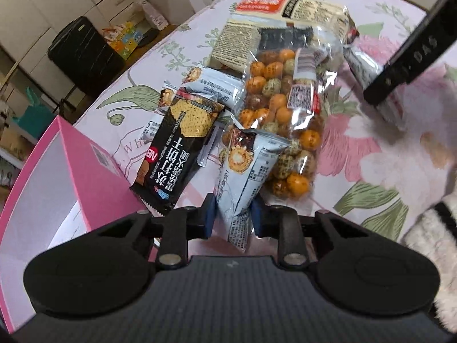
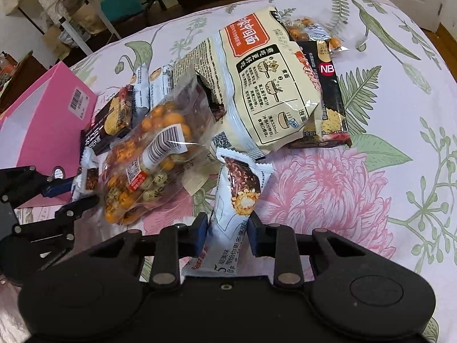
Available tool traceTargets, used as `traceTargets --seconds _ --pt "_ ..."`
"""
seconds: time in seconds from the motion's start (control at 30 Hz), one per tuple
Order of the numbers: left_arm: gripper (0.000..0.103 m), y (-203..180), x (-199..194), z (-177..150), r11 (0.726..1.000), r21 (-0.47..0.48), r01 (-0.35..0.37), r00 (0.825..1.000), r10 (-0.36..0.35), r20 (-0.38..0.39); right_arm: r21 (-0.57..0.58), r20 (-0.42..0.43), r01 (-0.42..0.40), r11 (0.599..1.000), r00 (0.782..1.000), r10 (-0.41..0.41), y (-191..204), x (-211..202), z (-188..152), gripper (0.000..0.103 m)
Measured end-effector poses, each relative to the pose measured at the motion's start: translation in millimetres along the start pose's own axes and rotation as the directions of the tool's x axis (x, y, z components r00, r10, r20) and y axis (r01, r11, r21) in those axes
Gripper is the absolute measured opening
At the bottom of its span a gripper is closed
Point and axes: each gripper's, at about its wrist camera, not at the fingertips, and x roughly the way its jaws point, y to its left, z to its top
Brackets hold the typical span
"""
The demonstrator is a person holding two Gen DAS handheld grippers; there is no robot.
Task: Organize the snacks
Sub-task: 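Carry the white bars into the pink box and open the right gripper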
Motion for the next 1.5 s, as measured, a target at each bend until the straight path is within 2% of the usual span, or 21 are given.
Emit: traceTargets --seconds 0.1,0.33,0.57,0.7,0.9,1.03,1.2,1.33,1.5 --pt "0.024 3.3 -8.4 1.4 0.999 -0.038 0.001 1.000 -0.001 0.021 -0.006 -0.002 -0.016 1.000 1.000 0.016 0.4 -2.3 0.8 0.034" --pt "0.024 10.2 -29.0 -1.3 0.985 -0.162 0.067 0.998 -0.064 0.025 -0.051 0.001 -0.080 0.995 0.997 0.080 7.7 -12.7 -6.0 0.034" --pt "0.024 2.6 -50.3 -17.6 0.953 -0.267 0.143 0.989 -0.146 0.008 -0.114 -0.005 -0.133 0.985 0.991 0.133 21.1 -22.7 -14.3 0.034" --pt "0.024 1.9 -60.9 -27.3 0.926 -0.332 0.179 0.981 -0.195 -0.014 -0.144 0.006 -0.141 0.979 0.990 0.144 30.6 -29.2 -19.1 0.034" --pt "0.024 10.6 -85.9 -45.7 0.896 -0.397 0.199 0.973 -0.228 -0.026 -0.160 -0.038 -0.244 0.957 0.970 0.241 46.0 -48.2 -28.6 0.034" --pt "0.024 23.4 -110.8 -57.4 0.872 -0.441 0.210 0.968 -0.248 -0.029 -0.182 -0.068 -0.317 0.931 0.948 0.310 66.2 -66.6 -38.2 0.034" --pt "0.024 36.1 -145.1 -66.5 0.873 -0.449 0.192 0.976 -0.220 -0.009 -0.263 -0.088 -0.351 0.899 0.936 0.340 101.3 -88.6 -42.9 0.034" --pt "0.024 48.3 -169.4 -74.2 0.871 -0.459 0.177 0.982 -0.185 0.028 -0.328 -0.104 -0.397 0.857 0.917 0.385 130.4 -104.7 -40.7 0.034" --pt "0.024 74.5 -185.4 -82.0 0.847 -0.508 0.159 0.987 -0.139 0.078 -0.436 -0.097 -0.403 0.805 0.910 0.403 169.9 -122.0 -28.1 0.034"
